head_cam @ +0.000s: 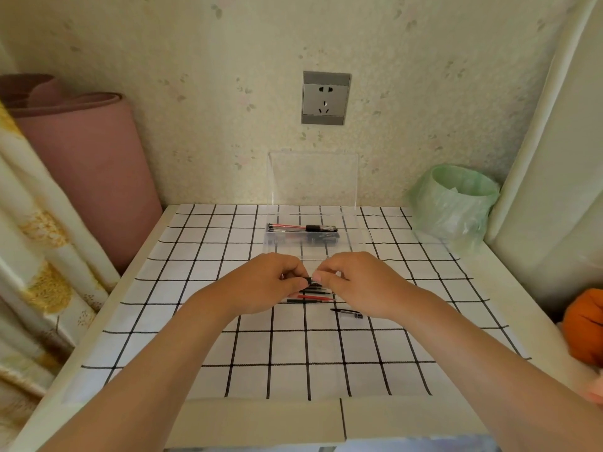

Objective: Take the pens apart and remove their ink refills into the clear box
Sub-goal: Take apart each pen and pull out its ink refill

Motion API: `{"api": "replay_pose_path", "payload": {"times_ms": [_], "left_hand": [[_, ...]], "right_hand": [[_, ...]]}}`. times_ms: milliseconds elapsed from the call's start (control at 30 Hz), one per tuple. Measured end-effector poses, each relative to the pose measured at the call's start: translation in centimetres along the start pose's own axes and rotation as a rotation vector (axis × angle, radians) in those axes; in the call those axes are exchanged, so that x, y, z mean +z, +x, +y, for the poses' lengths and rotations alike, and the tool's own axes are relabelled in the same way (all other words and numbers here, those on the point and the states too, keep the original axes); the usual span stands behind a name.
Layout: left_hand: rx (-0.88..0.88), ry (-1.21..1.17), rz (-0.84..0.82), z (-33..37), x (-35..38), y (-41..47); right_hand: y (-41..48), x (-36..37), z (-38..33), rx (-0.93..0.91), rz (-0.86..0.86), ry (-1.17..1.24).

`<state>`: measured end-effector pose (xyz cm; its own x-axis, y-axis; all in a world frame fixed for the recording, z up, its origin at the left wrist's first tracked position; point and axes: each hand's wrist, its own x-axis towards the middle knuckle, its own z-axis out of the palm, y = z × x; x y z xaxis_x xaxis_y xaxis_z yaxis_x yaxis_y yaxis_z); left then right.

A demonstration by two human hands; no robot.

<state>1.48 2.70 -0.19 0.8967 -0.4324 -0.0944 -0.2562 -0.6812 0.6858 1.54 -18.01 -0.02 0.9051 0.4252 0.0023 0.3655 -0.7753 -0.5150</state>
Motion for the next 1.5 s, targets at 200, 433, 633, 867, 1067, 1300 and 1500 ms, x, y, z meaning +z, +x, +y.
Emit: {"api": "replay_pose_path", "payload": {"times_ms": [200,433,633,867,1067,1300,1500], "left_hand": [[0.011,-0.003,0.005,0.0,0.0,0.0],[0.025,0.021,0.007,0.0,0.0,0.0],[0.048,0.066,0.035,-0.3,0.4,0.2],[0.020,0.107,0.059,-0.4,0.4,0.3],[-0.085,0.218,-0.016,-1.4,0.4,0.3],[-0.052,0.193,-0.030,-1.1,0.4,0.3],[-0.010,0.170,-0.003,-0.9,0.2,0.2]], "right_hand": [[0.0,-0.1,-0.2,-0.020,0.041,-0.001],[0.0,-0.4,-0.1,-0.016,0.016,0.032],[0.2,-0.2,0.1,0.005,0.013,0.042],[0.2,-0.3,0.2,0.032,-0.024,0.007],[-0.8,-1.3,0.9,0.198,-0.321,-0.315],[-0.5,-1.0,0.9,0.143,-0.301,-0.255],[-0.3,-1.1,1.2,0.097,-0.083,-0.159]]}}
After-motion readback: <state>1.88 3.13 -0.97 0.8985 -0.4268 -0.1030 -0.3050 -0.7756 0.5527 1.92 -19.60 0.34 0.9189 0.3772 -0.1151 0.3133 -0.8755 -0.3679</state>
